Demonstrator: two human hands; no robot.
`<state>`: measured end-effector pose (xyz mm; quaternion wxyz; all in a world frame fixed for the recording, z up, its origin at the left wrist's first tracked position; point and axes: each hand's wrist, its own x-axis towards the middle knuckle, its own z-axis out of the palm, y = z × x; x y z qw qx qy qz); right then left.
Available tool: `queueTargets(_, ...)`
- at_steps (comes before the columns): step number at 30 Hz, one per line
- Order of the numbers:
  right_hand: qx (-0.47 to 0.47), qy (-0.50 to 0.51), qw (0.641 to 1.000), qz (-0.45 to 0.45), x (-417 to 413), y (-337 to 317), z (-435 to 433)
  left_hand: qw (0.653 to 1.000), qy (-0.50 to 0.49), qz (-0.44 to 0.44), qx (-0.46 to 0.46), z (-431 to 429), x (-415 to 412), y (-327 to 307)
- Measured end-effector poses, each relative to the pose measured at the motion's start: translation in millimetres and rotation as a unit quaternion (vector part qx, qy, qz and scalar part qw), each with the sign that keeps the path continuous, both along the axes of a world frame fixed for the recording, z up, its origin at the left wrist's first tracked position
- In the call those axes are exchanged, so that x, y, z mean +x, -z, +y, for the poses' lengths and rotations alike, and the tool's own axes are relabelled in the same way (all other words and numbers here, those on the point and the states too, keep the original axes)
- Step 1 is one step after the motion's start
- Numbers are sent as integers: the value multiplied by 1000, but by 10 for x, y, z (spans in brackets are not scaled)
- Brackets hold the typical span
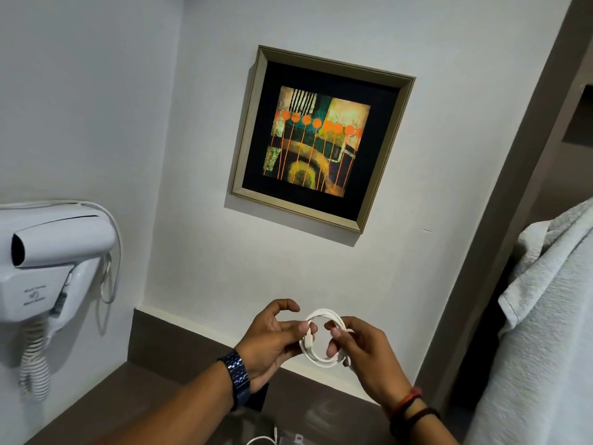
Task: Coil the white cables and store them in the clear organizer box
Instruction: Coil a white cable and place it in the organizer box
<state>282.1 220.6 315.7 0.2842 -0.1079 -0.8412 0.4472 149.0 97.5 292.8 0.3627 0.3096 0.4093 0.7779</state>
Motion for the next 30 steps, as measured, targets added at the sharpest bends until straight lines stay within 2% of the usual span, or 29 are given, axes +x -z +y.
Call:
queueTargets(3, 32, 12, 998, -52, 35, 77, 34, 999, -29, -38, 1, 26, 35, 115)
queueTargets(5, 53, 31, 996, -68, 57, 115, 72, 999, -14, -44, 1, 33, 71, 170)
queueTargets(8, 75, 64, 992, -82, 88, 150, 114, 999, 18, 8, -28, 44, 121, 243)
queueTargets(12, 88, 100, 987, -86, 99, 259, 145, 993, -3, 82, -82, 76, 155, 359)
queueTargets(15, 73, 129, 984, -100, 99, 391, 162, 985, -29, 123, -121, 89, 171, 496)
queueTargets(23, 7, 191, 959, -209, 124, 1310, 198, 957, -50, 130, -253, 86, 299, 1316)
queueTargets(30, -125, 219, 929, -270, 273, 2339, 113, 944, -10, 49, -327, 108, 446, 2346)
